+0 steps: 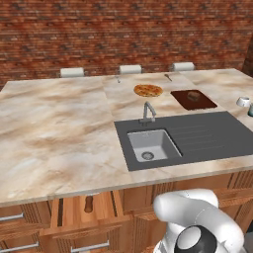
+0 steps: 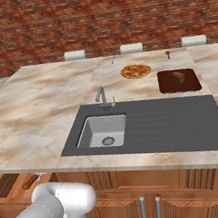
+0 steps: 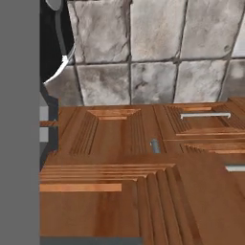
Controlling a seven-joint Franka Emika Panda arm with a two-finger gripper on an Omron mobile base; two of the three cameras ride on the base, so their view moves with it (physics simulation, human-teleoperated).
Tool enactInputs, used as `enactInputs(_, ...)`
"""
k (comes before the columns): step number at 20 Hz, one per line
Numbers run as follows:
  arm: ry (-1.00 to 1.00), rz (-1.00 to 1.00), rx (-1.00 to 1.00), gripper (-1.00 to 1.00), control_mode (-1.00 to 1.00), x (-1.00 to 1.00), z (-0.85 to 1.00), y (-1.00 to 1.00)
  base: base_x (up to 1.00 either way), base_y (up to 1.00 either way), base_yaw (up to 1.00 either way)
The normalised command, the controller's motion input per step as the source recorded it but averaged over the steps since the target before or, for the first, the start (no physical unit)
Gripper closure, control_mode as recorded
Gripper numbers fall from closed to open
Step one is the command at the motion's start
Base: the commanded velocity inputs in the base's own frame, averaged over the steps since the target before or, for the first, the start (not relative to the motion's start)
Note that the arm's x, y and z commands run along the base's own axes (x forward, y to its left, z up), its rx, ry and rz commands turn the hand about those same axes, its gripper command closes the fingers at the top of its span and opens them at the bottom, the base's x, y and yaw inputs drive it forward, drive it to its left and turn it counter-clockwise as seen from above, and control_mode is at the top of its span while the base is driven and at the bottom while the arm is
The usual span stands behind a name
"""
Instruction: Take the pizza cutter from the drawer on the left and place it on the dining counter for cutting.
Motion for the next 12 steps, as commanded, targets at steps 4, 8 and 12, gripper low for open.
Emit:
enactInputs(4,0.13,0.00,0.00,1.00,-1.00,-0.85,-0.26,0.14,0.00,0.00,0.00)
enactInputs(8,0.07,0.00,0.00,1.00,-1.00,-0.76,-0.11,0.15,0.00,0.00,0.00)
enactInputs(12,0.00,-0.01,0.02,1.00,-1.00,-0.56,0.12,0.13,0.00,0.00,0.00)
